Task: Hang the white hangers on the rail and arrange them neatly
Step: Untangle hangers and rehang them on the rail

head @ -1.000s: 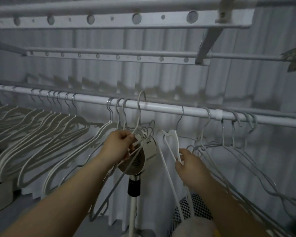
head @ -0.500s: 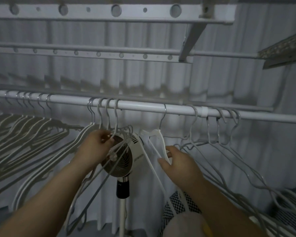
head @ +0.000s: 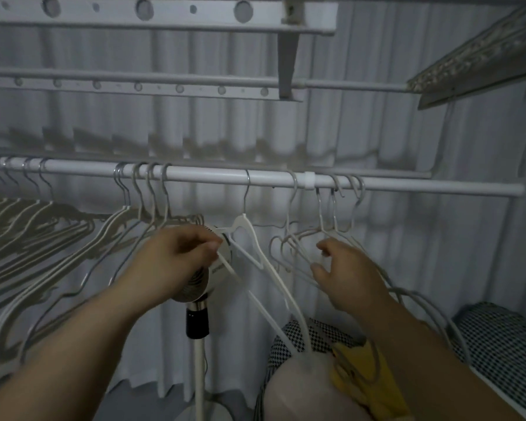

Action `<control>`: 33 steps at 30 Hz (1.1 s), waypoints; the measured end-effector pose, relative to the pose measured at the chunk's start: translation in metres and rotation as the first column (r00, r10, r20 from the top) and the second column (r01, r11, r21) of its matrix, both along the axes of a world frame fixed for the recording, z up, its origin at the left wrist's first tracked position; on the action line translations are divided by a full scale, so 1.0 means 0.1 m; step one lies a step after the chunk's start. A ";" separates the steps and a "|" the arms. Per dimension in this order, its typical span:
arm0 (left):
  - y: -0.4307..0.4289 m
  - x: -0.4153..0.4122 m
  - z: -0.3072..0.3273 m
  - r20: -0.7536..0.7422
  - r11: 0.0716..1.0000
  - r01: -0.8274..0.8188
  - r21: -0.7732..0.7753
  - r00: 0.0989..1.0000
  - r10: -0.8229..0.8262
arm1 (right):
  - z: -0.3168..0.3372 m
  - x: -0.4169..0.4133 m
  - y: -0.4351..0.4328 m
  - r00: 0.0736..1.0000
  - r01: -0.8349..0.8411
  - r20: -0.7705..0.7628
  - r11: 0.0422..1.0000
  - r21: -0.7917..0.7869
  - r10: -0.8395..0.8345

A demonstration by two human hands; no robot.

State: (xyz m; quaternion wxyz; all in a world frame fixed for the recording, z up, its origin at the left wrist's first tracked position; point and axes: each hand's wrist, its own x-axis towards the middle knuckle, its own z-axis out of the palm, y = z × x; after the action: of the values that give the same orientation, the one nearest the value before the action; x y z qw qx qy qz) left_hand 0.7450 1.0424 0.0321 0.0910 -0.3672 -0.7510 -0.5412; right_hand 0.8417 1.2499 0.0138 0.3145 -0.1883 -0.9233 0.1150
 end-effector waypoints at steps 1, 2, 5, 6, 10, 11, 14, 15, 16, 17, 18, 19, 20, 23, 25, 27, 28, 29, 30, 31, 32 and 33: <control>0.05 0.06 -0.05 0.029 1.000 0.009 0.008 1.000 -0.009 | -0.04 0.02 0.02 0.998 -0.011 0.059 0.999 -0.037 0.013; 0.09 0.12 -0.10 0.061 1.000 0.006 0.026 0.998 -0.008 | -0.09 0.04 0.04 0.993 -0.032 0.110 0.997 -0.068 0.039; 0.24 0.28 -0.24 0.095 0.998 -0.060 0.024 0.994 0.057 | -0.21 0.13 0.05 0.978 -0.085 0.178 0.987 -0.133 0.108; 0.29 0.32 -0.29 0.088 0.996 -0.085 -0.005 0.992 0.085 | -0.24 0.15 0.06 0.980 -0.098 0.159 0.982 -0.162 0.124; 0.54 0.47 -0.50 0.097 0.992 -0.103 -0.073 0.989 0.110 | -0.30 0.28 0.06 0.979 -0.158 0.078 0.946 -0.283 0.187; 0.61 0.51 -0.54 0.097 0.991 -0.108 -0.084 0.989 0.116 | -0.31 0.32 0.05 0.979 -0.168 0.066 0.942 -0.291 0.195; 0.78 0.58 -0.60 0.111 0.986 -0.130 -0.105 0.984 0.141 | -0.29 0.45 0.10 0.988 -0.151 -0.017 0.966 -0.210 0.151; 0.81 0.59 -0.61 0.112 0.985 -0.136 -0.103 0.983 0.148 | -0.26 0.49 0.12 0.991 -0.126 -0.069 0.981 -0.145 0.116; 0.84 0.58 -0.61 0.126 0.985 -0.139 -0.099 0.981 0.151 | -0.23 0.54 0.14 0.984 -0.105 -0.155 0.992 -0.072 0.093; 0.86 0.57 -0.61 0.145 0.987 -0.132 -0.090 0.979 0.144 | -0.20 0.59 0.16 0.964 -0.088 -0.250 0.996 0.010 0.088; 0.88 0.57 -0.60 0.169 0.990 -0.114 -0.085 0.977 0.127 | -0.16 0.63 0.19 0.940 -0.063 -0.328 0.993 0.098 0.092; 0.89 0.58 -0.60 0.177 0.992 -0.094 -0.080 0.978 0.107 | -0.13 0.67 0.22 0.914 -0.036 -0.394 0.985 0.167 0.100; 0.91 0.58 -0.60 0.188 0.994 -0.080 -0.080 0.978 0.093 | -0.10 0.71 0.27 0.893 -0.007 -0.439 0.977 0.211 0.102; 0.95 0.62 -0.61 0.235 0.999 -0.051 -0.006 0.971 0.051 | 0.02 0.83 0.42 0.884 0.056 -0.464 0.970 0.235 0.062; 0.98 0.63 -0.62 0.284 0.998 -0.049 0.026 0.958 0.040 | 0.13 0.90 0.58 0.913 0.128 -0.404 0.977 0.169 -0.050; 1.00 0.63 -0.65 0.351 0.999 -0.026 0.045 0.936 0.009 | 0.20 0.95 0.74 0.943 0.193 -0.295 0.975 0.111 -0.154; 1.01 0.63 -0.66 0.398 0.998 -0.009 0.056 0.917 -0.014 | 0.22 0.97 0.79 0.951 0.221 -0.243 0.971 0.095 -0.193; 1.01 0.64 -0.67 0.438 0.998 0.012 0.069 0.898 -0.041 | 0.22 0.98 0.82 0.956 0.248 -0.184 0.964 0.093 -0.228; 1.02 0.65 -0.68 0.468 0.996 0.028 0.081 0.881 -0.063 | 0.23 0.98 0.83 0.960 0.271 -0.101 0.955 0.119 -0.260; 1.03 0.67 -0.69 0.479 0.995 0.043 0.095 0.874 -0.084 | 0.24 0.98 0.83 0.957 0.288 -0.008 0.944 0.159 -0.291; 1.04 0.68 -0.69 0.485 0.993 0.054 0.109 0.869 -0.100 | 0.24 0.98 0.81 0.951 0.278 0.085 0.944 0.177 -0.296; 1.04 0.70 -0.69 0.486 0.990 0.064 0.123 0.866 -0.117 | 0.23 0.98 0.79 0.948 0.255 0.158 0.957 0.138 -0.276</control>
State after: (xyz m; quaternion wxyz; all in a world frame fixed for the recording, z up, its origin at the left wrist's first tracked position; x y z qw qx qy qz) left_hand 0.8153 1.1468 -0.0367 -0.1095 -0.2471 -0.7024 -0.6584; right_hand 0.9395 1.3293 0.0365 0.2551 -0.3017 -0.9187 0.0008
